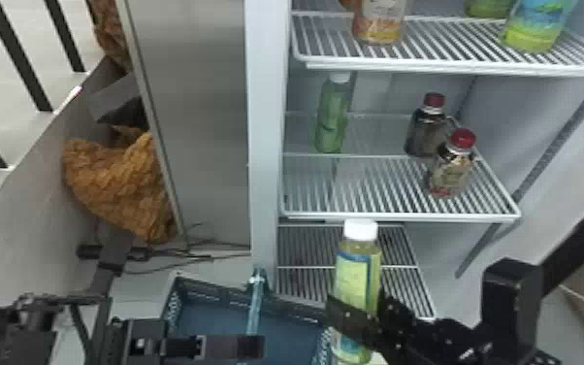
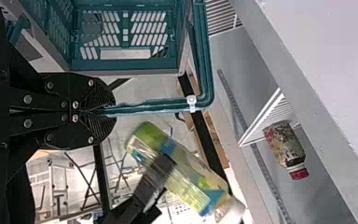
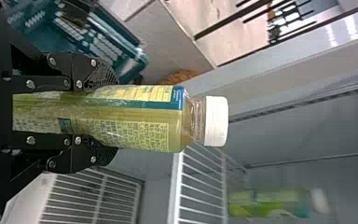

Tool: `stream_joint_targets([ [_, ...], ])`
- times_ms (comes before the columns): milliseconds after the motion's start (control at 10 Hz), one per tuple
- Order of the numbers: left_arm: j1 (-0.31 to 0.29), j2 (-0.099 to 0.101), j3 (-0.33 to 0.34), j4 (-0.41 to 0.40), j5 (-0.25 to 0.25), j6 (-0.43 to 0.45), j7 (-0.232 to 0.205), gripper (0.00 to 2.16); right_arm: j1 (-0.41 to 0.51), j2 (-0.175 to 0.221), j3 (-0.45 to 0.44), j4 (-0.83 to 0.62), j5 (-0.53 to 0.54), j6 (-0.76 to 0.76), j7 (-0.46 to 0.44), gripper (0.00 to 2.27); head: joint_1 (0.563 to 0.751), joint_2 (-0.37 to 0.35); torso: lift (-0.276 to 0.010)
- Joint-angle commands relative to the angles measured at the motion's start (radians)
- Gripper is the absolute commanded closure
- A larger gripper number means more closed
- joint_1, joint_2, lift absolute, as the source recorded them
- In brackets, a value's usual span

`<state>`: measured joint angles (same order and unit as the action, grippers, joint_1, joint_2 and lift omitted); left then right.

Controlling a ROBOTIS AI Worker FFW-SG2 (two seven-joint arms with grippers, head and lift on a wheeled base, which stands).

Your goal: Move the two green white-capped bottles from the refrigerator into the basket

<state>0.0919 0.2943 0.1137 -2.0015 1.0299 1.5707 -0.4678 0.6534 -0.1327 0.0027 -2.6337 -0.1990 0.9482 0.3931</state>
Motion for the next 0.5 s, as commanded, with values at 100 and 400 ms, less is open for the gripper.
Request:
stream_joint_targets([
  [100,-0.006,0.000,-0.002,0.000,-0.005,0.001,0.000,1.18,-0.047,-0.022,0.029,0.033,-0.042,0.137,0.030,0.91,0.695,-0.066,-0.263],
  [400,-0.008,0.000,0.000,0.000,-0.011,0.001,0.000,1.18,-0.099,-0.036,0.049,0.090,-0.068,0.269,0.058,0.91,0.695,-0.020,-0.263],
])
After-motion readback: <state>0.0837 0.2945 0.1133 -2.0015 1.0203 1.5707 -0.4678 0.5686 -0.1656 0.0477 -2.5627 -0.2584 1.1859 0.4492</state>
